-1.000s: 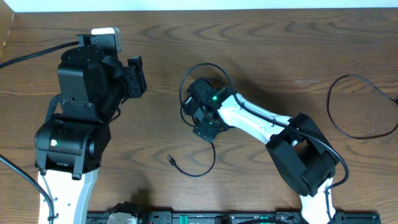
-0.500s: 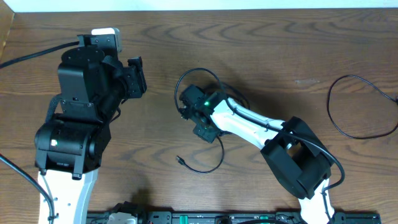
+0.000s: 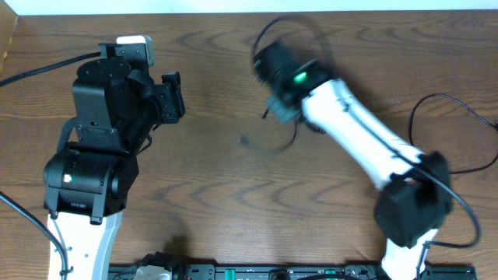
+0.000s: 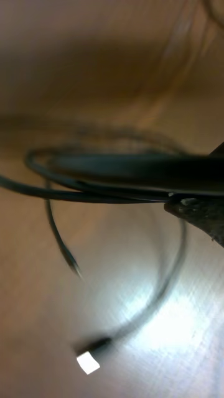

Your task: Untangle cables

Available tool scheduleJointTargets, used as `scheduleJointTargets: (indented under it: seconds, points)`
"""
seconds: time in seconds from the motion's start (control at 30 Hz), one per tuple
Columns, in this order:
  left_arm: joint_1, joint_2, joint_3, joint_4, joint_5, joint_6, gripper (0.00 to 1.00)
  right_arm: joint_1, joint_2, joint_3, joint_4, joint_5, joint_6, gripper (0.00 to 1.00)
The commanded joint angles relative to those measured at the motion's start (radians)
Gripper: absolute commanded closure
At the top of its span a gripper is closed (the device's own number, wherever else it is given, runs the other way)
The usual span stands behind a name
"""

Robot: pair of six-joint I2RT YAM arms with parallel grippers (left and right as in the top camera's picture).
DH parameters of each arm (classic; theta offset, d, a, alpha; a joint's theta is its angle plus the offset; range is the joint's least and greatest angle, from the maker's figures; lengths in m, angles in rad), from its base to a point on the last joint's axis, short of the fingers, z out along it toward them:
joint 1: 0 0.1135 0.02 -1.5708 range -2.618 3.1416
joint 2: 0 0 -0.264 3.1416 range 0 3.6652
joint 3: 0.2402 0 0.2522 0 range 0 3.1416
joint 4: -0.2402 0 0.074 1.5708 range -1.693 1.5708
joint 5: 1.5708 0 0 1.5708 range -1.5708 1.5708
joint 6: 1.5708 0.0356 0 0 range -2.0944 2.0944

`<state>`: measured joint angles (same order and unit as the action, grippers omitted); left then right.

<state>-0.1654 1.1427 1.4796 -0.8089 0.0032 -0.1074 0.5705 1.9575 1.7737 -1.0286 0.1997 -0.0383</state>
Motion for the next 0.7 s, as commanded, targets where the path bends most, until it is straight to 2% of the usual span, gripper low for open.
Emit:
scheduleJointTargets:
  seconds: [0.0,0.5,0.67]
  points:
    - [0.003,-0.006,-0.003,-0.002,0.015,0.005,0.35,-0.097,-0.069,0.089,-0.022,0.030,0.023,0.99]
    - [0.003,-0.006,-0.003,0.006,0.015,0.006,0.35,-0.506,-0.093,0.529,-0.058,0.041,-0.011,0.99]
    - [0.003,-0.006,-0.003,0.006,0.015,0.006,0.35,-0.656,-0.093,0.597,-0.064,0.032,-0.002,0.99]
